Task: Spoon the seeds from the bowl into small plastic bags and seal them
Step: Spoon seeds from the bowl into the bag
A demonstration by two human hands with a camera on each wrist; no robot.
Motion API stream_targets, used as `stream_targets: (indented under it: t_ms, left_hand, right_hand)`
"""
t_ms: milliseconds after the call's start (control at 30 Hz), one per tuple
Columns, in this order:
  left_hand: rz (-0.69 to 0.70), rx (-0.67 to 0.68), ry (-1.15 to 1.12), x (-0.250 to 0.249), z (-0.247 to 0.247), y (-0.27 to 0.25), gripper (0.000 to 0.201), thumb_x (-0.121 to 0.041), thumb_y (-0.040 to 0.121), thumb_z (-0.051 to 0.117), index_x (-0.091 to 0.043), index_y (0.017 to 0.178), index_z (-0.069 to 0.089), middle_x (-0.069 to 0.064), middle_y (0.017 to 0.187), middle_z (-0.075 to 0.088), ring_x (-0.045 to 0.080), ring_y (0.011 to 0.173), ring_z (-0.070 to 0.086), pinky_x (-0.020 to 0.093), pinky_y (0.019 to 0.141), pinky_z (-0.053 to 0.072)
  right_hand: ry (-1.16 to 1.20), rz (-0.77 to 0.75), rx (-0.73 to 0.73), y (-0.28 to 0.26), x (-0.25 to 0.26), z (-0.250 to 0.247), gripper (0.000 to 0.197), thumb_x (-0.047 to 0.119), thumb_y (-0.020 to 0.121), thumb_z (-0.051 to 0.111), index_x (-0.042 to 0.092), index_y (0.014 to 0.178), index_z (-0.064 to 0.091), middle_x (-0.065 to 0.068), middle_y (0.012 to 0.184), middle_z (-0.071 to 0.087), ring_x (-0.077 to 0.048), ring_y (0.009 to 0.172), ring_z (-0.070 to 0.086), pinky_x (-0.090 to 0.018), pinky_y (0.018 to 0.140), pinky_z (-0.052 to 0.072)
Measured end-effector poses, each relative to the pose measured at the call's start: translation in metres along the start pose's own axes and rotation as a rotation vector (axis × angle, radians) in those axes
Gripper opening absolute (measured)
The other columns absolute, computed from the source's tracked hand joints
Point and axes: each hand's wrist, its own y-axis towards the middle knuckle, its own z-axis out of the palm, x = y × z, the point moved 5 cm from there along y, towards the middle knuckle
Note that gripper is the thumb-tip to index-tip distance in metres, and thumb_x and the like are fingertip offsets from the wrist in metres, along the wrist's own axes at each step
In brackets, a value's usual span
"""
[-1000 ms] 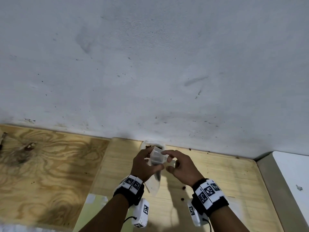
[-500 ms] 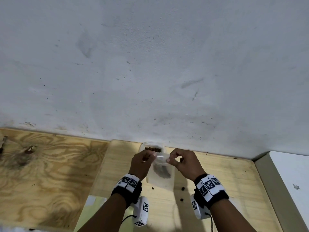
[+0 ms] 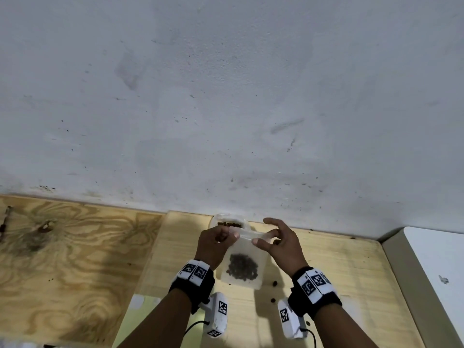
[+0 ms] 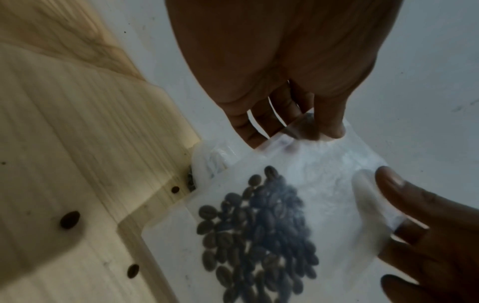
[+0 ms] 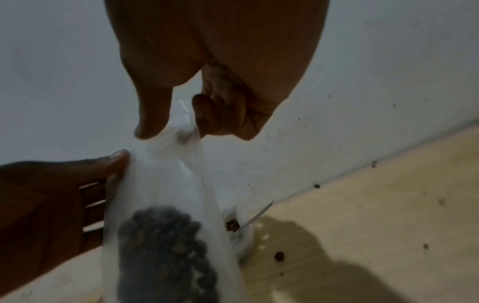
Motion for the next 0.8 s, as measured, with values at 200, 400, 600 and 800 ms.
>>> stream_targets:
  t_ms: [200,400,600,800]
  left_hand:
    - [-0.056,0.090,-0.026,0.007,0.010,-0.002,0.047,-0.041,0.066,0.082,0.003,0.080,0.069,0.018,0.069,0.068,0.017,0.065,0.061,0.044,0.069,0.056]
    - [-0.040,0.107,0.000,0.005,0.013,-0.001,0.061,-0.053,0.061,0.078,0.005,0.076,0.068,0.023,0.072,0.069,0.017,0.061,0.061,0.048,0.071,0.056]
    - [-0.050,0.144,-0.015,-0.003,0.015,-0.005,0.041,-0.043,0.066,0.079,-0.004,0.080,0.076,0.013,0.073,0.074,0.022,0.067,0.069,0.046,0.073,0.058]
    - [-0.167,0.144,-0.214,-0.006,0.008,-0.010,0.016,-0.017,0.086,0.071,-0.006,0.078,0.078,0.016,0.077,0.073,0.021,0.070,0.066,0.031,0.070,0.051]
  right_hand:
    - [0.005,0.073,0.036,0.003,-0.011,0.006,0.018,0.025,0.072,0.087,0.012,0.073,0.074,0.003,0.073,0.069,-0.012,0.071,0.063,-0.029,0.072,0.051]
    - [0.029,0.085,0.087,0.004,-0.008,0.007,0.022,0.027,0.070,0.089,0.010,0.078,0.077,0.000,0.075,0.073,-0.012,0.072,0.066,-0.028,0.074,0.050]
    - [-0.018,0.103,0.088,0.009,-0.006,0.006,0.017,0.025,0.068,0.089,0.016,0.070,0.075,0.008,0.068,0.069,-0.012,0.068,0.063,-0.027,0.071,0.046]
    - [0.114,0.164,0.061,0.004,-0.003,-0.006,0.026,0.022,0.071,0.087,0.000,0.079,0.075,0.005,0.059,0.057,-0.008,0.047,0.044,-0.017,0.048,0.034]
